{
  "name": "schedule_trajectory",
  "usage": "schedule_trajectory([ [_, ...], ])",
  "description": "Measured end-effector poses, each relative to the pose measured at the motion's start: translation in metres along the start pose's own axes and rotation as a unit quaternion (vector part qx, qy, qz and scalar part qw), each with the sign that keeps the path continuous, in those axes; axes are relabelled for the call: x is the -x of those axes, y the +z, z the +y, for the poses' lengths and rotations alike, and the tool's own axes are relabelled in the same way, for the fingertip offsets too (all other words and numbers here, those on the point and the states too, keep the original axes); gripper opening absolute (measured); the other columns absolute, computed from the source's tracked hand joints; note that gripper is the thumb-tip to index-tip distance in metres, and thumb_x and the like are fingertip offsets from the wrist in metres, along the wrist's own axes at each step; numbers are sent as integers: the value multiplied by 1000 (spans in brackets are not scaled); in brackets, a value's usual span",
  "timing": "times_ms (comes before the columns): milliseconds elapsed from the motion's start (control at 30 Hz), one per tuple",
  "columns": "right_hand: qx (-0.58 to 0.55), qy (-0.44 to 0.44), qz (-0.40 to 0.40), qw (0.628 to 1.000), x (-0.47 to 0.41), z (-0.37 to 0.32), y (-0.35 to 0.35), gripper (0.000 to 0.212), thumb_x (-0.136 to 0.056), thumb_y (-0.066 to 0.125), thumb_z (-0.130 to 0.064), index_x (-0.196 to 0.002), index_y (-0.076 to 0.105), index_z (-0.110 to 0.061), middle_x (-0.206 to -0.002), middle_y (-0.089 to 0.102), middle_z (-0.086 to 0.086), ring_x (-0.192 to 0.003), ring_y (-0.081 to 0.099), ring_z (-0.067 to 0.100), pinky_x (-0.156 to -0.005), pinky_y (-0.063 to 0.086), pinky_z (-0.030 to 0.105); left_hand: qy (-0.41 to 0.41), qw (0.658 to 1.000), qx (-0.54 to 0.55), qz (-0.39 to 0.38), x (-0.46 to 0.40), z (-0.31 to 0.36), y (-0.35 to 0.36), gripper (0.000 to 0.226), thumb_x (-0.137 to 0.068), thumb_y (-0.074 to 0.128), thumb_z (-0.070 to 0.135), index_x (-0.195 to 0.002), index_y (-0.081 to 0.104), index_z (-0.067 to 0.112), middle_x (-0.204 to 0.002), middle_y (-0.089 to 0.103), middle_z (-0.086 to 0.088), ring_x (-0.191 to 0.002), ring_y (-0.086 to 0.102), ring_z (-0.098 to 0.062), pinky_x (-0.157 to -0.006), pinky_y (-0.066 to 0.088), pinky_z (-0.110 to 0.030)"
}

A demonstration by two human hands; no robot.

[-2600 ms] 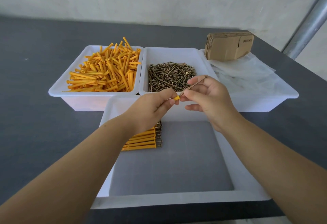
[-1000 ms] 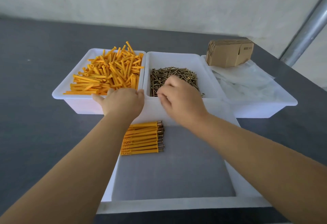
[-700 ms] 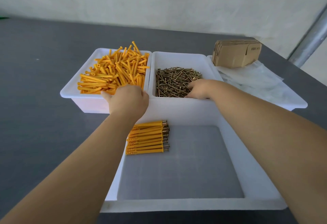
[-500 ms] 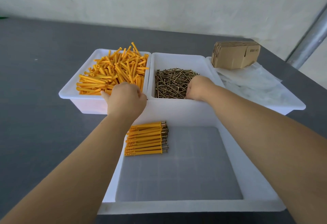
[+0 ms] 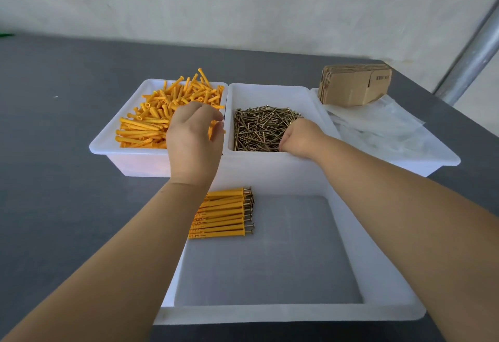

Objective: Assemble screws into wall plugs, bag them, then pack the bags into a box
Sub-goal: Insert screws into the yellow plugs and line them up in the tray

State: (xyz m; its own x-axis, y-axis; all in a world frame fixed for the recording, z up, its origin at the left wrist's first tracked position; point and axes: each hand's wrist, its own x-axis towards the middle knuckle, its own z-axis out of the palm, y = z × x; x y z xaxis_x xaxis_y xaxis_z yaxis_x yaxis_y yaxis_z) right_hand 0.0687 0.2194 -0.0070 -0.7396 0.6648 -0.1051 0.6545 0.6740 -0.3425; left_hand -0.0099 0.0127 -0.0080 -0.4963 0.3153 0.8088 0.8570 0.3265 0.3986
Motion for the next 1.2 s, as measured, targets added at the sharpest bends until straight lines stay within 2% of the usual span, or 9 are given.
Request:
schedule_trajectory([
  [133, -125, 5, 147, 981, 3, 8, 3, 22, -90, 55, -9, -76, 66, 5, -93, 71, 22, -73, 62, 26, -69, 55, 33, 8, 998, 56, -5, 3, 8, 1, 19, -79, 80, 14, -76, 65, 1, -75, 62, -8, -74, 55, -20, -62, 43, -29],
  [200, -268, 17, 191, 944, 9, 10, 1, 26, -91, 62, -20, -76, 68, 0, -89, 74, 15, -76, 69, 22, -75, 58, 38, 3, 997, 71, -31, 5, 13, 3, 17, -75, 78, 3, -74, 62, 0, -75, 58, -6, -74, 51, -19, -61, 43, -31],
  [333, -533, 16, 145, 834, 31, 8, -15, 13, -91, 69, -24, -83, 65, -14, -83, 77, 4, -81, 75, 16, -78, 61, 38, 13, 993, 90, -76, 7, 19, 9, 26, -64, 53, -23, -75, 61, -1, -81, 59, -12, -79, 55, -27, -62, 45, -39],
  [433, -597, -11, 110, 795, 52, 6, -25, 12, -97, 61, -23, -93, 59, -12, -69, 71, 1, -68, 74, 20, -64, 60, 34, 20, 985, 134, -104, 10, 24, 10, 35, -62, 40, -27, -78, 60, -2, -106, 63, -15, -109, 58, -28, -80, 50, -35],
  [567, -536, -20, 65, 842, 78, 7, -17, 14, -97, 58, -24, -88, 66, -17, -61, 56, -2, -37, 36, 9, -45, 46, 24, -19, 970, 186, -153, 15, 29, 13, 50, -67, 28, -27, -97, 59, -1, -137, 51, -11, -143, 26, -8, -104, 44, -36],
  [733, -424, -58, 31, 903, 101, 7, 14, 11, -94, 64, -16, -91, 74, -20, -70, 61, -1, -46, 44, 6, -49, 46, 25, -39, 966, 176, -183, 13, 32, 12, 60, -70, 27, -25, -113, 55, 5, -154, 33, -16, -153, 5, -20, -112, 28, -20],
  [833, -395, -104, 53, 911, 102, 5, 20, 20, -92, 64, -5, -101, 73, -20, -72, 62, 0, -54, 50, 7, -56, 49, 26, -55, 954, 224, -190, 16, 30, 11, 51, -85, 33, -23, -116, 55, 10, -134, 52, -1, -141, 38, -25, -107, 45, -30],
  [900, -385, -122, 65, 912, 103, 6, 20, 24, -91, 64, -3, -103, 73, -22, -74, 63, -5, -57, 54, 3, -59, 49, 22, -115, 937, 269, -190, 17, 31, 10, 42, -96, 37, -14, -124, 56, 11, -129, 60, 1, -121, 58, -7, -95, 54, -27],
  [1200, -343, -140, 161, 915, 101, 16, 20, 26, -89, 65, -2, -96, 77, -24, -87, 71, -13, -74, 62, 6, -72, 49, 18, -173, 924, 289, -181, 15, 26, 5, 21, -79, 79, 4, -97, 71, 13, -87, 74, 2, -79, 71, -5, -73, 59, -23],
])
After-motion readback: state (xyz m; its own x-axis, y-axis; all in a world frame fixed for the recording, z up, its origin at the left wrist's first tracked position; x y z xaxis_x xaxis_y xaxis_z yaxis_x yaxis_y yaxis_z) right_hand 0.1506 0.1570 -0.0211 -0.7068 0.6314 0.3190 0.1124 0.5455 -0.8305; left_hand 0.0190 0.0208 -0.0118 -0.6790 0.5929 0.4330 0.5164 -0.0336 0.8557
